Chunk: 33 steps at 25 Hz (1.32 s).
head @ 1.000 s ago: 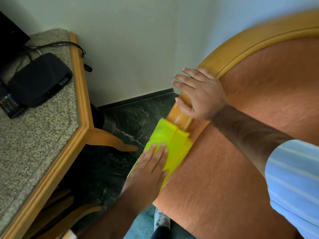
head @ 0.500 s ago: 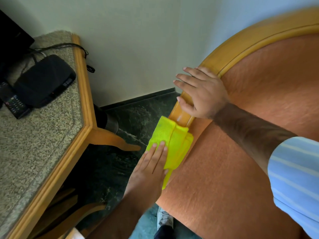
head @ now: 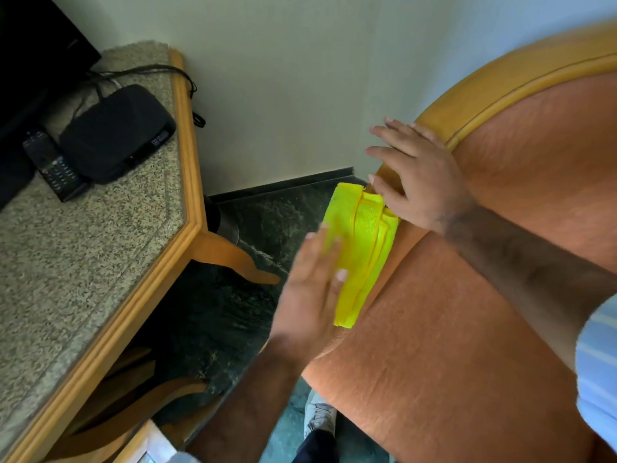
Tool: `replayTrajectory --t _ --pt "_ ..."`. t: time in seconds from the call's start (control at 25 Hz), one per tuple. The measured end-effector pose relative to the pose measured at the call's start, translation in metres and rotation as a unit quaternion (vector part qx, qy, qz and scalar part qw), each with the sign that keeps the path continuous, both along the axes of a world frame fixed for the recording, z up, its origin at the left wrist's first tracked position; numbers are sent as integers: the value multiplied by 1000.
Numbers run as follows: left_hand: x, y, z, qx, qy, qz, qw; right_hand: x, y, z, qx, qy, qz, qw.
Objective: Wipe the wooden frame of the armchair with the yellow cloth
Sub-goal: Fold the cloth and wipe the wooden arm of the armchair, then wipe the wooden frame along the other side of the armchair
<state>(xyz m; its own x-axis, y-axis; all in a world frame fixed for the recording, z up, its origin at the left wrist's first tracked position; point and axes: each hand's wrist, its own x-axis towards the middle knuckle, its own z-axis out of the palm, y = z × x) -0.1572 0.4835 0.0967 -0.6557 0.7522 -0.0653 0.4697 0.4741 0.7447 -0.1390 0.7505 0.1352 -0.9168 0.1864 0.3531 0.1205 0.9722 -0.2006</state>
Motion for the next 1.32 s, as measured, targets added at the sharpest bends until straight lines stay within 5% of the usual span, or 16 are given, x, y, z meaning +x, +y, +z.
replayTrajectory --t 0.08,0.16,0.24,0.32,0.48,0.72,0.92,1.12,1.32 --pt "-10 -11 5 -8 -124 161 979 19 -26 4 -102 101 -78 987" --pt "-15 -21 8 -97 -254 232 934 42 -56 7 -244 134 -218 936" --pt "-14 -28 2 -124 -284 222 924 53 -77 3 -395 4 -318 862" --pt "-13 -30 2 -105 -265 242 928 56 -88 -7 -472 -108 -298 823" --pt "-12 -22 17 -70 -202 276 937 53 -89 -7 -512 -88 -274 809" --pt "39 12 52 28 -338 206 918 109 -60 25 -599 48 -245 761" --pt "136 72 60 23 -396 85 914 245 -26 58 -631 130 -272 715" --pt "241 121 71 -14 -450 -77 890 389 -3 81 -560 146 -385 718" --pt "362 146 64 -89 -453 -190 866 525 -16 90 -481 163 -522 685"
